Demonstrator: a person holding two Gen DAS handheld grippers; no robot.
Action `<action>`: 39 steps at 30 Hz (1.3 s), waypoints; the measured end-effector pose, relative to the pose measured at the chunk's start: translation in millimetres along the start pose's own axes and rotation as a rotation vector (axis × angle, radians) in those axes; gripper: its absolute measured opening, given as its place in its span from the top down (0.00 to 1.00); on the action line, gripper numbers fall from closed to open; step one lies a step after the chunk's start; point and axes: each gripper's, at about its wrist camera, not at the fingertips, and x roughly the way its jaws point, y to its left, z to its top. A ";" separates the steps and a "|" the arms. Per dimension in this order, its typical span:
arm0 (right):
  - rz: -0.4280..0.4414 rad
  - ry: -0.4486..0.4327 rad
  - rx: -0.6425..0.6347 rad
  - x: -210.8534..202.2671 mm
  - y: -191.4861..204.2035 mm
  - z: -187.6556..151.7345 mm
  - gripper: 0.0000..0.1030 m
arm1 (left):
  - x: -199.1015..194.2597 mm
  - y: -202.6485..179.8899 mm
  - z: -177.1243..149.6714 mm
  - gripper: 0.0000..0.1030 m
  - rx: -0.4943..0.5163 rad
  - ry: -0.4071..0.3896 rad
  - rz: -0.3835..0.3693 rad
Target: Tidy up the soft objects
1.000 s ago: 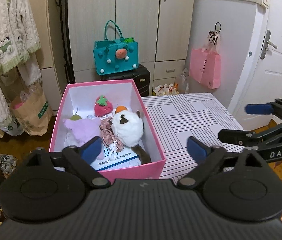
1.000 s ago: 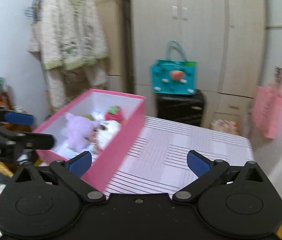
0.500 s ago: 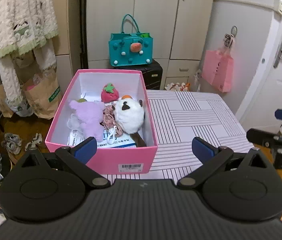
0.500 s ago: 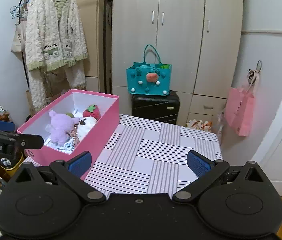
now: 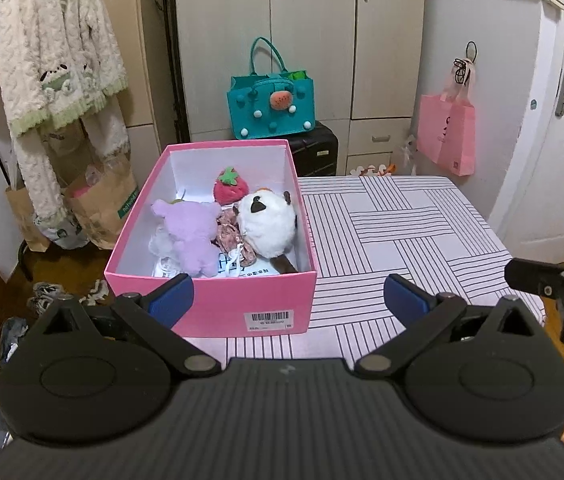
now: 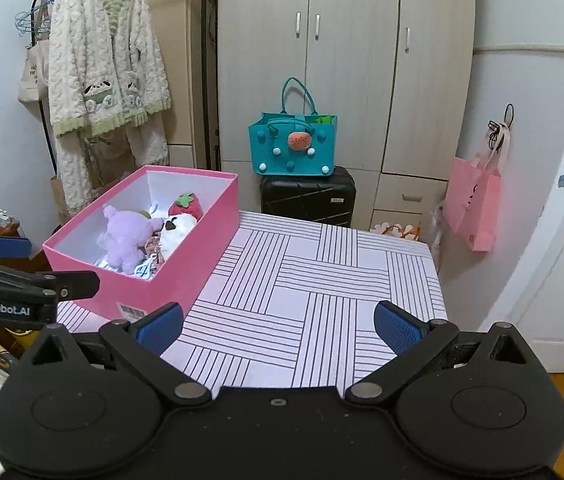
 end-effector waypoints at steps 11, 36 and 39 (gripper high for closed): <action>-0.059 -0.016 0.003 -5.0 1.5 -7.9 0.00 | -6.8 -7.5 -8.2 0.00 0.008 -0.047 0.055; -0.135 -0.083 0.006 -6.7 1.0 -21.0 0.00 | -7.5 -15.3 -24.4 0.00 -0.013 -0.122 0.136; -0.138 -0.094 0.014 -6.7 0.5 -22.9 0.00 | -4.2 -15.4 -24.1 0.00 -0.017 -0.119 0.143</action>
